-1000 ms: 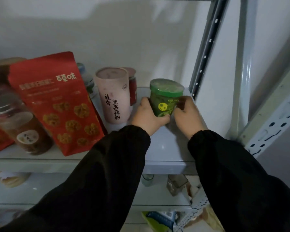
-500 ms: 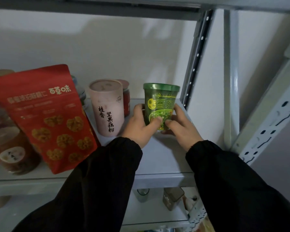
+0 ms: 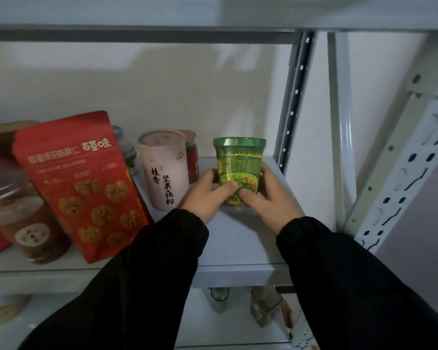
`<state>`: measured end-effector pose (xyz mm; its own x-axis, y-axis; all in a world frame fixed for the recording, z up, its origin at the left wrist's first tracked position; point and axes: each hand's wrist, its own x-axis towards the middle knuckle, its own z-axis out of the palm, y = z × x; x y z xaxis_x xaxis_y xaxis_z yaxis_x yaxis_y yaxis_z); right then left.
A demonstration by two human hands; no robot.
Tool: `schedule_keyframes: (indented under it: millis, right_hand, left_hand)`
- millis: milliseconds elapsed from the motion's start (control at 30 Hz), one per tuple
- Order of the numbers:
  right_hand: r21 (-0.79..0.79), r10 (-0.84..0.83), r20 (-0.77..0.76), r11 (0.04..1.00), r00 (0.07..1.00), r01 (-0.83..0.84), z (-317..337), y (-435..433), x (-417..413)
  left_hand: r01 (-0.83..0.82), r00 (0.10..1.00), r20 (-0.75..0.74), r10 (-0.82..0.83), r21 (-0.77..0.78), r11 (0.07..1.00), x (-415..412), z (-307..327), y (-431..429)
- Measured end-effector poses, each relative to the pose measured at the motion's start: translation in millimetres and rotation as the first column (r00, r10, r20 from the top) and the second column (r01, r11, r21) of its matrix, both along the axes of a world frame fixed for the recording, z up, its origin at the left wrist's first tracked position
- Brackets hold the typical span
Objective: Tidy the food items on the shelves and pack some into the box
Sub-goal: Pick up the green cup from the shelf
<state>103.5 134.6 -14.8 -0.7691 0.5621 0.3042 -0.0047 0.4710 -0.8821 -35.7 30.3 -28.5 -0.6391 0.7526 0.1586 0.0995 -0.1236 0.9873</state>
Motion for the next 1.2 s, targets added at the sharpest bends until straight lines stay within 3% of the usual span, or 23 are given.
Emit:
schedule_keyframes:
  millis: [100, 200, 433, 667, 1033, 1200]
  right_hand:
    - [-0.013, 0.029, 0.004, 0.999, 1.000, -0.029, -0.5, -0.3, 0.3]
    - [-0.006, 0.018, -0.060, 1.000, 0.998, -0.019, 2.3, -0.1, 2.5]
    - [0.102, -0.024, -0.018, 0.994, 1.000, 0.026, -2.6, 5.5, -4.6]
    - [-0.074, 0.067, -0.091, 0.995, 0.994, -0.074, -1.9, 0.9, -3.9]
    - [0.127, -0.031, -0.072, 0.991, 0.997, 0.040, -4.7, 6.1, -6.4]
    - [-0.006, -0.016, -0.132, 1.000, 0.991, 0.015, -3.0, 3.3, -4.7]
  left_hand:
    - [0.037, 0.976, 0.212, -0.059, 0.104, 0.994, 0.8, 1.0, 4.7]
    - [0.009, 0.954, 0.295, -0.056, 0.161, 0.987, 0.8, 3.7, 7.3]
    - [0.063, 0.937, 0.329, -0.116, 0.169, 0.984, -0.6, 3.8, 2.4]
    - [0.068, 0.926, 0.345, -0.151, 0.243, 0.968, -2.0, 2.2, 4.2]
    - [0.057, 0.951, 0.283, -0.124, 0.233, 0.971, -0.8, 3.2, 5.3]
    - [0.055, 0.934, 0.325, -0.147, 0.276, 0.960, -4.9, 1.4, 5.7]
